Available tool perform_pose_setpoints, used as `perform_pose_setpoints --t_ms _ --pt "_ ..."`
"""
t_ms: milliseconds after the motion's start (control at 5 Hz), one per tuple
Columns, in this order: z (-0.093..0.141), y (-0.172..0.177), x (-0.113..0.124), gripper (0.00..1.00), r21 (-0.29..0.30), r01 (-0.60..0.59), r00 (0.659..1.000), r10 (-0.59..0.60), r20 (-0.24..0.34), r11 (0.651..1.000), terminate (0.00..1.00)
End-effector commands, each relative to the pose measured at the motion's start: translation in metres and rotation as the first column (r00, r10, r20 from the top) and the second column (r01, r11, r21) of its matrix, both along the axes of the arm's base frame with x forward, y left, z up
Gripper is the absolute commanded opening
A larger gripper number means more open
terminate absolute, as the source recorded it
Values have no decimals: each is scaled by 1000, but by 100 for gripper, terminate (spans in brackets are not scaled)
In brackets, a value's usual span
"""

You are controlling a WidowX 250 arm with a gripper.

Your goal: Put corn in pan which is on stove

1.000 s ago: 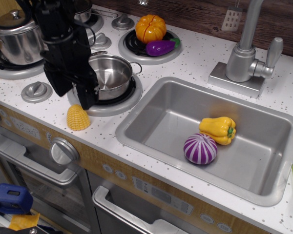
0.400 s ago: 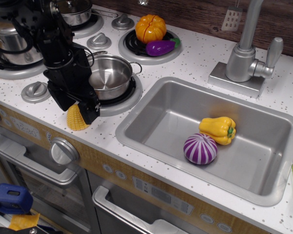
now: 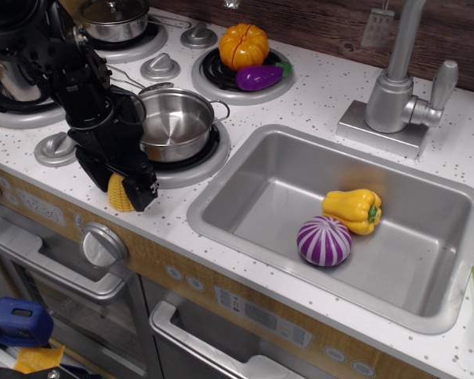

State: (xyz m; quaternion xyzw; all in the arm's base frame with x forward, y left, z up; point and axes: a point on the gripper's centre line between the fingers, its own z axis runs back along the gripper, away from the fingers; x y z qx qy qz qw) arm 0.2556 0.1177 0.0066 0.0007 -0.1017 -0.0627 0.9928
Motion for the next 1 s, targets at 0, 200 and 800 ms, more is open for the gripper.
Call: perform_pose_setpoints --t_ms 0,200,800 --pt "27 5 5 0 43 -14 1000 14 6 999 0" --pt "59 3 8 0 84 -13 998 18 -58 996 0" --pt "95 6 54 0 179 134 990 -125 -59 975 0"
